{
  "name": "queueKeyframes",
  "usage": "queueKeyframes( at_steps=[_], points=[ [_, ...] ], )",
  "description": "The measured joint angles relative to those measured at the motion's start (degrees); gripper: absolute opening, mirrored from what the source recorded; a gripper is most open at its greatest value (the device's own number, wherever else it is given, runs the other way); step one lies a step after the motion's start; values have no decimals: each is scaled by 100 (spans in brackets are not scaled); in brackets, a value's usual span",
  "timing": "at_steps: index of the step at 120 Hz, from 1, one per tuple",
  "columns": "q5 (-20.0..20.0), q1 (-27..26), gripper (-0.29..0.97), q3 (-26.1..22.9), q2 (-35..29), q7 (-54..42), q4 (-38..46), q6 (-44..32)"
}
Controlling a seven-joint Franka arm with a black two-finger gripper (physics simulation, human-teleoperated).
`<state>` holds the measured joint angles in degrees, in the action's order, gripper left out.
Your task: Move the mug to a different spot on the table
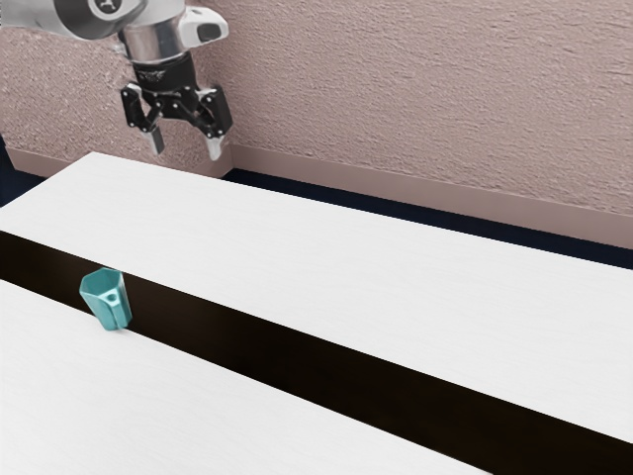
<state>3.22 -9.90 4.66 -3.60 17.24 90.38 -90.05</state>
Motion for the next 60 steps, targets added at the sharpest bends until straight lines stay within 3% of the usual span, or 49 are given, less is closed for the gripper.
queueKeyframes(
  at_steps=[36, 46, 60],
  points=[
    [14, 122, 68, -172, -126, -307, 112, -96],
    [4, 224, 68, -222, -324, 138, 390, -268],
    [15, 450, 68, -349, -1056, 1199, 1498, -470]
  ],
)
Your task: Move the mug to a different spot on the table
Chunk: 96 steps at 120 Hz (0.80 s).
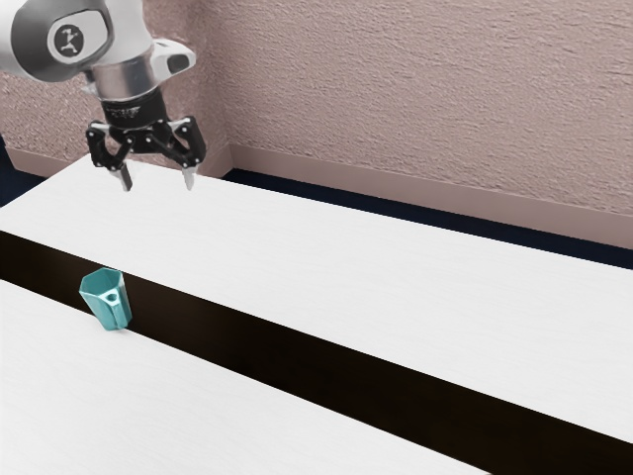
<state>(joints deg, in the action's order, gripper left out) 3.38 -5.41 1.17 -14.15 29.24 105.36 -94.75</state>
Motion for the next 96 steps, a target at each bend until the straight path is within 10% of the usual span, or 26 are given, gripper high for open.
queueKeyframes(
  at_steps=[39, 96],
  points=[
    [86, 1044, 68, -274, -473, 2162, 2636, -1638],
    [187, 2269, 68, -258, 52, 2757, 3505, -3736]
  ],
)
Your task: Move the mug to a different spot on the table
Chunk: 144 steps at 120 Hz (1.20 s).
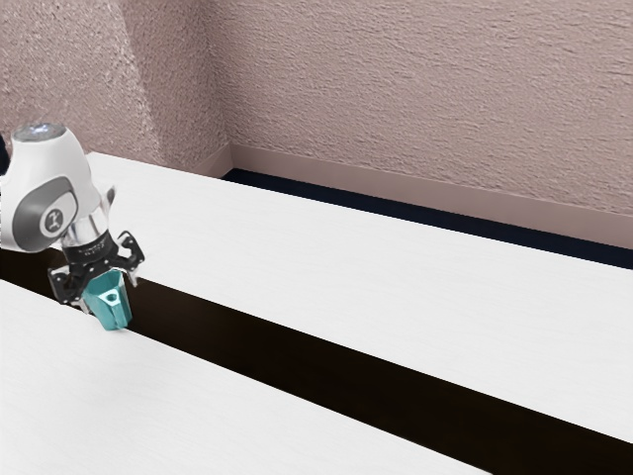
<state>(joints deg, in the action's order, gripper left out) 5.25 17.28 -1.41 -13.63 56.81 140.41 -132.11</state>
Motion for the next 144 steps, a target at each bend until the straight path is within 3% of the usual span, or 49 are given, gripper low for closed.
queueKeyframes(
  at_steps=[36, 73, 104, 144],
  points=[
    [1, 491, 68, -6, 928, -404, -133, -740],
    [-52, 755, 68, -32, 1583, -711, -616, -1011],
    [-59, 525, 68, -87, 1792, -856, -801, -1070],
    [-159, 652, 68, -140, 2156, -964, -881, -1192]
  ],
)
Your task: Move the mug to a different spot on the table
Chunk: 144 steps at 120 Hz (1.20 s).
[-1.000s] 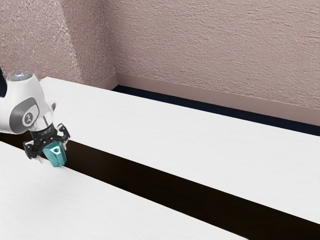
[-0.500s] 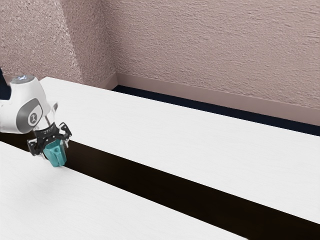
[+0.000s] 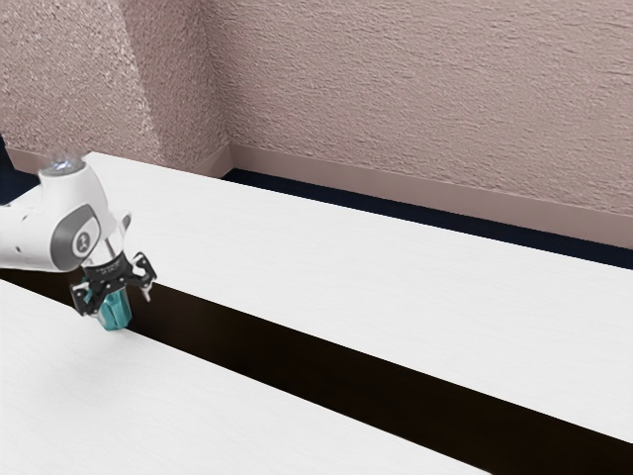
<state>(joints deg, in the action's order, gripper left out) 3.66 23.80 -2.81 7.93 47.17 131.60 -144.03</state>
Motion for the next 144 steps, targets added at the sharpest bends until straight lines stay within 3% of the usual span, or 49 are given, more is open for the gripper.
queueKeyframes(
  at_steps=[70, 144],
  points=[
    [0, 19, 66, 11, 309, -55, -60, -411],
    [52, 18, 16, 9, 287, -52, -42, -445]
  ],
)
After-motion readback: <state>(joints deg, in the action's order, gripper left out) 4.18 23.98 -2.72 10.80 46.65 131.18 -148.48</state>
